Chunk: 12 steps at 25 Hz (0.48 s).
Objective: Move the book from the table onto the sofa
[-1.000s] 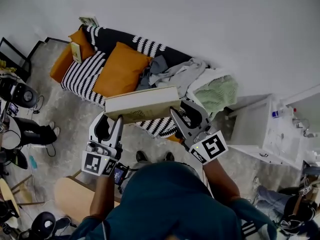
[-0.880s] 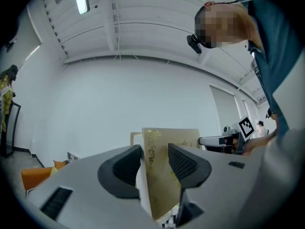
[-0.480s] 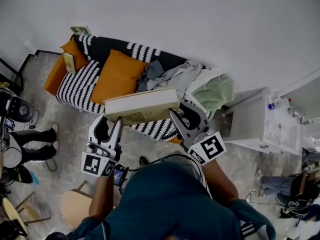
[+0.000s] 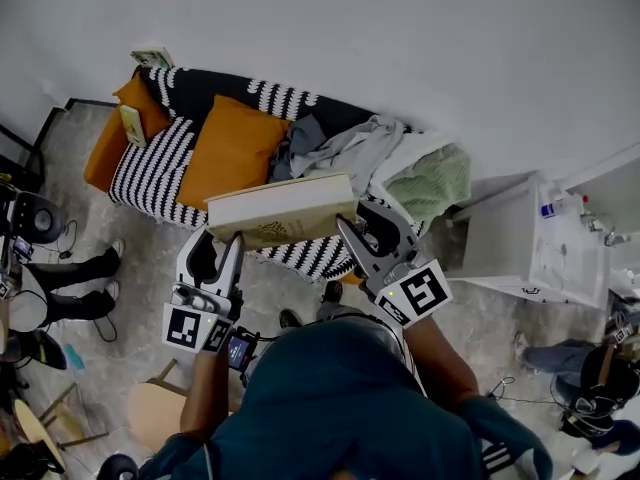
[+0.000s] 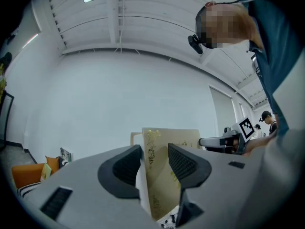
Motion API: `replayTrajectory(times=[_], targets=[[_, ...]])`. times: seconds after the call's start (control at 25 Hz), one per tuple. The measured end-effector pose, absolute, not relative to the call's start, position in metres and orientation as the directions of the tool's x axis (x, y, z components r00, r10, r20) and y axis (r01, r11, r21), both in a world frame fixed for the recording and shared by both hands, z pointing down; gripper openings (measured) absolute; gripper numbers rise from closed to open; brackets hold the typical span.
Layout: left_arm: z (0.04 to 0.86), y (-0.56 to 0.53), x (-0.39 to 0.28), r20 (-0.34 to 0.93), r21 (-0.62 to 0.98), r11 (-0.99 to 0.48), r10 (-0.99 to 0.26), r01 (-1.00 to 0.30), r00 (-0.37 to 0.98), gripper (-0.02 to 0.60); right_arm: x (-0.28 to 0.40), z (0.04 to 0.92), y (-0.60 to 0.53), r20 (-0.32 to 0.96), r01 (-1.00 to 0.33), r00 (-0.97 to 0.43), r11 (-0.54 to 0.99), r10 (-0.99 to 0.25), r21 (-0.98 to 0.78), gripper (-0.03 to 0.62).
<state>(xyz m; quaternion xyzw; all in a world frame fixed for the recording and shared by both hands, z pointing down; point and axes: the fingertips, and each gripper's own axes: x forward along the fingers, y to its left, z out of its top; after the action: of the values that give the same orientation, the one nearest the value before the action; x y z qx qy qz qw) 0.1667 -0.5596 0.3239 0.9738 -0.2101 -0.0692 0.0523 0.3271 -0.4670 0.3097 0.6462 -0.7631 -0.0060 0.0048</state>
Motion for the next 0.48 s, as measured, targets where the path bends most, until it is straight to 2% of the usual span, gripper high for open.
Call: replayTrajectory(times=[0.48], targets=[[0.326, -0.579, 0.247, -0.095, 0.113, -0.896, -0.441, -0.430, 0.893, 0.173, 0.410, 0.318, -0.491, -0.007, -0.981, -0.191, 0.191, -0.982, -0.020, 0.124]])
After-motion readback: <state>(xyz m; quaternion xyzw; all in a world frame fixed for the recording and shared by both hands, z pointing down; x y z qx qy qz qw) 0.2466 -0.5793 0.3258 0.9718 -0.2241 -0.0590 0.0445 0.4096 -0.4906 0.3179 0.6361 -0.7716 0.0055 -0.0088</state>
